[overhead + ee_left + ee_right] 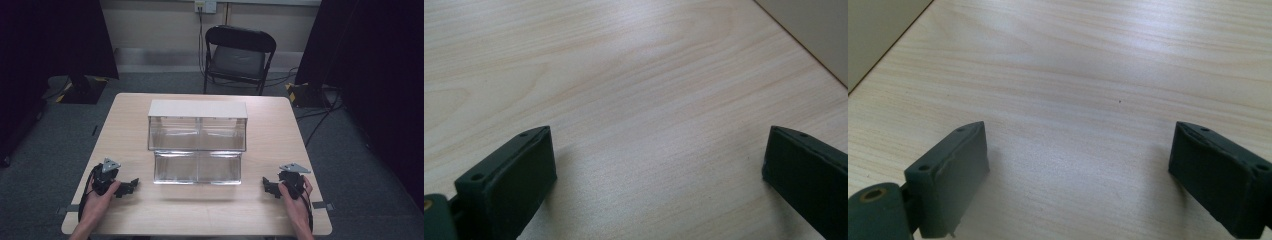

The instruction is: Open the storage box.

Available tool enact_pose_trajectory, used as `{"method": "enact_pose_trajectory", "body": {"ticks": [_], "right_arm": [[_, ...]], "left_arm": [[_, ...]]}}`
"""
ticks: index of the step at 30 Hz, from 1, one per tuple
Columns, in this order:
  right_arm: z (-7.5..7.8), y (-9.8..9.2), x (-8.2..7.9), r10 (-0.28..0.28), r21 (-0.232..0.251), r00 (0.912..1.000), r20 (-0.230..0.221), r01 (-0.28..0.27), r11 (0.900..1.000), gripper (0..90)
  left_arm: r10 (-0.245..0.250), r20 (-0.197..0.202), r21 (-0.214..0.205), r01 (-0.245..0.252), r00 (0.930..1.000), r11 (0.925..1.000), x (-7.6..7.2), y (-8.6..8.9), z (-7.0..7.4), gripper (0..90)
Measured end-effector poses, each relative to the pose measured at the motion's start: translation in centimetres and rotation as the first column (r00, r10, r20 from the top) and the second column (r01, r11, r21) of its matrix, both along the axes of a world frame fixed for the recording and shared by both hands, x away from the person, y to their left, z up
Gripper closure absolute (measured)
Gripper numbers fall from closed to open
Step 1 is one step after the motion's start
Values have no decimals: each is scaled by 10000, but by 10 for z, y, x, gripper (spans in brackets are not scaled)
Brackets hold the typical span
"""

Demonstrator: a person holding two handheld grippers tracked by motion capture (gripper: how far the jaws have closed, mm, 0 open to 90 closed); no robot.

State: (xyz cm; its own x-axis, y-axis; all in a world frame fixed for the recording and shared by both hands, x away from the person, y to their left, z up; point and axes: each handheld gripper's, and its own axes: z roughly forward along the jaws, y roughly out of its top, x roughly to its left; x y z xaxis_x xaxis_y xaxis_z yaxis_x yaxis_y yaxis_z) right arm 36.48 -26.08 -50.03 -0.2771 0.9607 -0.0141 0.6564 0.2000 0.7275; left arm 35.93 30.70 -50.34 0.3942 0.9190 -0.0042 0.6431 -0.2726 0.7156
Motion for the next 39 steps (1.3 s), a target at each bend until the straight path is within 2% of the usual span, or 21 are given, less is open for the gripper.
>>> {"method": "enact_pose_trajectory", "body": {"ticks": [6,7,11,14,17,20,23,26,30,31,33,35,37,39], "right_arm": [[2,1,-1,100,-46,9998,-141,-101,9999,90],[3,1,-2,138,11,9998,-176,-137,9999,138],[7,4,-5,388,114,9988,-289,-385,9992,140],[10,7,-7,490,243,9985,-233,-485,9985,141],[16,13,-12,908,693,9958,-96,-900,9935,141],[19,16,-14,1081,744,9941,-11,-1077,9914,141],[23,22,-18,1391,791,9902,124,-1396,9870,142],[27,29,-24,1846,886,9825,263,-1863,9785,141],[31,34,-28,2072,993,9777,332,-2096,9727,141],[33,37,-31,2286,994,9726,424,-2318,9677,142],[34,38,-32,2358,1016,9708,437,-2391,9657,142],[37,45,-36,2677,1106,9623,486,-2715,9561,143],[38,46,-37,2763,1087,9597,516,-2804,9537,143],[39,52,-39,3014,1140,9519,553,-3059,9452,143]], "left_arm": [[14,9,-5,-14,10000,10000,0,0,0,1],[3,2,10,-3,10000,10000,0,0,0,1],[3,3,10,-3,10000,10000,0,0,0,1],[21,2,-30,-21,10000,10000,0,0,0,1],[12,6,-6,-12,10000,10000,0,0,0,1],[12,10,-6,-12,10000,10000,0,0,0,1],[6,7,-7,-6,10000,10000,0,0,0,1],[5,8,-7,-5,10000,10000,0,0,0,1],[13,-1,-32,-13,10000,10000,0,0,0,1],[10,-1,-29,-10,10000,10000,0,0,0,1],[10,-2,-41,-10,10000,10000,0,0,0,1],[-1,2,-8,1,10000,10000,0,0,0,1],[-2,4,-11,2,10000,10000,0,0,0,1],[-6,1,-16,6,10000,10000,0,0,0,1]]}}
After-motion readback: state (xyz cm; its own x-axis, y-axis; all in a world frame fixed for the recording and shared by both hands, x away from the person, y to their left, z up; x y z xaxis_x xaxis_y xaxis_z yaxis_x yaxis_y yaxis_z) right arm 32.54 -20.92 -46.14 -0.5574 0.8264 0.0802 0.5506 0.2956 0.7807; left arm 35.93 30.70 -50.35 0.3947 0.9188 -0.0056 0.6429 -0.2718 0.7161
